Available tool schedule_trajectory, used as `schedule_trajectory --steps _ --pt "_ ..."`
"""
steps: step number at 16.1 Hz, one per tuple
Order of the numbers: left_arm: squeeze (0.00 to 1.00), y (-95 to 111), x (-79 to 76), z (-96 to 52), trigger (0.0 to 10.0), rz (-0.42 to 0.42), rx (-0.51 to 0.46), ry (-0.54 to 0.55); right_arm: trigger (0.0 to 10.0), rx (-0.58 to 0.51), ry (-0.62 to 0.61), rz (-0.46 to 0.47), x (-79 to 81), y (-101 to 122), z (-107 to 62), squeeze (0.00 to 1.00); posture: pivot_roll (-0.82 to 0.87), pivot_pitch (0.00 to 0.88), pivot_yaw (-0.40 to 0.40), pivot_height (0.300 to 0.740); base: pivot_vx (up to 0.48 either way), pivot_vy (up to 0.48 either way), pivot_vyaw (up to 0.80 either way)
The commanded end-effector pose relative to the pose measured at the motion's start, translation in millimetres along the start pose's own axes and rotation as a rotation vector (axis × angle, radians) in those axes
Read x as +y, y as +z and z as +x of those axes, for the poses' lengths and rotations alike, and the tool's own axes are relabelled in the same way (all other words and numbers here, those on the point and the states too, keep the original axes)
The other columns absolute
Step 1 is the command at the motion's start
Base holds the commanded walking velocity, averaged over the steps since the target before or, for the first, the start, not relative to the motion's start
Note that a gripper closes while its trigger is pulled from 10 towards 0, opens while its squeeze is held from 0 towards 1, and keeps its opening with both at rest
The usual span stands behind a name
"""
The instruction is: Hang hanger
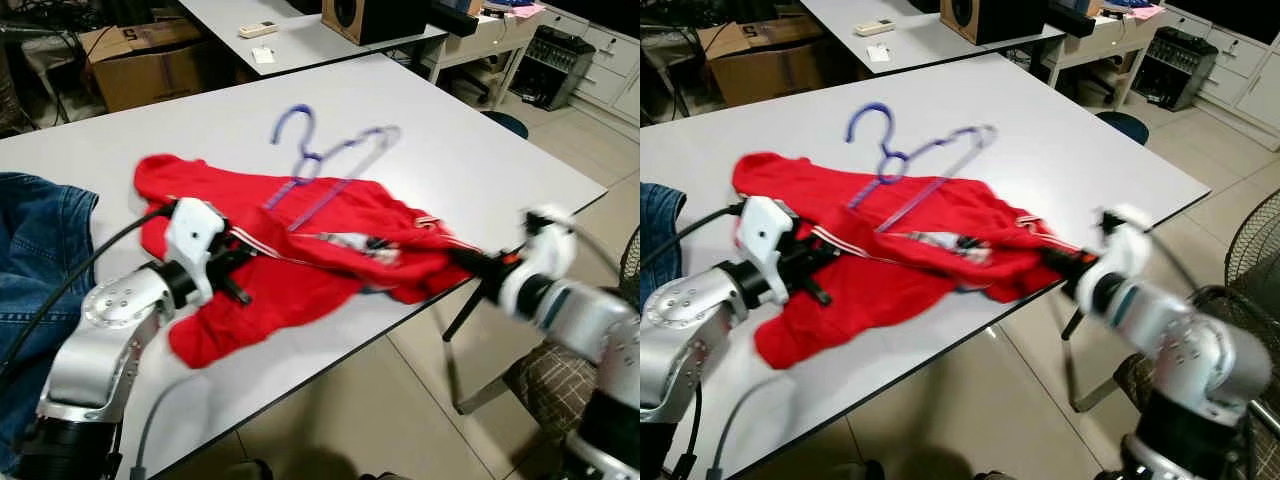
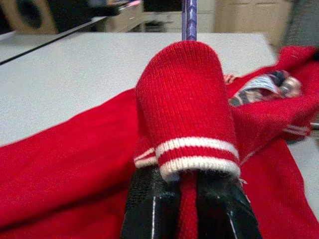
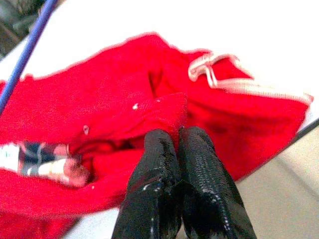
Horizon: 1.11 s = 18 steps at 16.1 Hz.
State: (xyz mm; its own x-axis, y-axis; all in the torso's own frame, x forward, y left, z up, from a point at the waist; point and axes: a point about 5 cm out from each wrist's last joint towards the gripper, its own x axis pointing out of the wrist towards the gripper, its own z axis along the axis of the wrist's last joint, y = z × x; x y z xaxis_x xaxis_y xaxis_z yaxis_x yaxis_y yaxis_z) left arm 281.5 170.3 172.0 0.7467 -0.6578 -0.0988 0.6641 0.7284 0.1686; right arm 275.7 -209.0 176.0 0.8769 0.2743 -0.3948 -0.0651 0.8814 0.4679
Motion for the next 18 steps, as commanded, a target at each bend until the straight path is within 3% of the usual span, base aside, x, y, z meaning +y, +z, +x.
schedule_trajectory --steps 1,3,4,5,11,14,18 --pt "0.0 5.9 1.5 -0.6 10.0 0.02 -0.029 -0.018 0.0 -0.098 -0.062 -0.005 -15.8 18.0 -7.9 0.0 -0.04 0.086 -0.009 0.74 0.0 0.0 0.0" --pt "0.0 7.6 -4.2 -0.1 10.0 0.032 -0.046 -0.08 0.0 -0.145 -0.113 -0.001 -30.0 32.8 -10.9 0.0 -0.03 0.08 -0.012 0.74 0.0 0.0 0.0" --pt "0.0 5.7 -6.3 -1.3 7.6 0.043 -0.033 -0.106 0.0 -0.191 -0.132 0.005 -36.7 41.3 -12.7 0.0 -0.03 0.076 -0.013 0.74 0.0 0.0 0.0" --pt "0.0 2.2 -6.6 -3.6 0.0 0.062 -0.018 -0.13 0.0 -0.245 -0.144 0.013 -45.7 52.7 -15.6 0.0 -0.02 0.075 -0.012 0.74 0.0 0.0 0.0" --pt "0.0 4.3 -16.5 -6.8 0.0 0.146 -0.043 -0.256 0.0 -0.347 -0.133 0.044 -65.7 76.9 -17.6 0.0 -0.02 0.067 -0.002 0.74 0.0 0.0 0.0" --pt "0.0 -10.7 -20.7 -8.5 0.0 0.218 0.053 -0.297 0.0 -0.416 -0.065 0.113 -65.5 90.1 -17.9 0.0 -0.02 0.059 -0.001 0.74 0.0 0.0 0.0" --pt "0.0 -20.0 -18.6 -10.7 0.0 0.275 0.102 -0.311 0.0 -0.459 -0.002 0.194 -66.3 97.2 -20.2 0.0 -0.02 0.057 0.002 0.74 0.0 0.0 0.0"
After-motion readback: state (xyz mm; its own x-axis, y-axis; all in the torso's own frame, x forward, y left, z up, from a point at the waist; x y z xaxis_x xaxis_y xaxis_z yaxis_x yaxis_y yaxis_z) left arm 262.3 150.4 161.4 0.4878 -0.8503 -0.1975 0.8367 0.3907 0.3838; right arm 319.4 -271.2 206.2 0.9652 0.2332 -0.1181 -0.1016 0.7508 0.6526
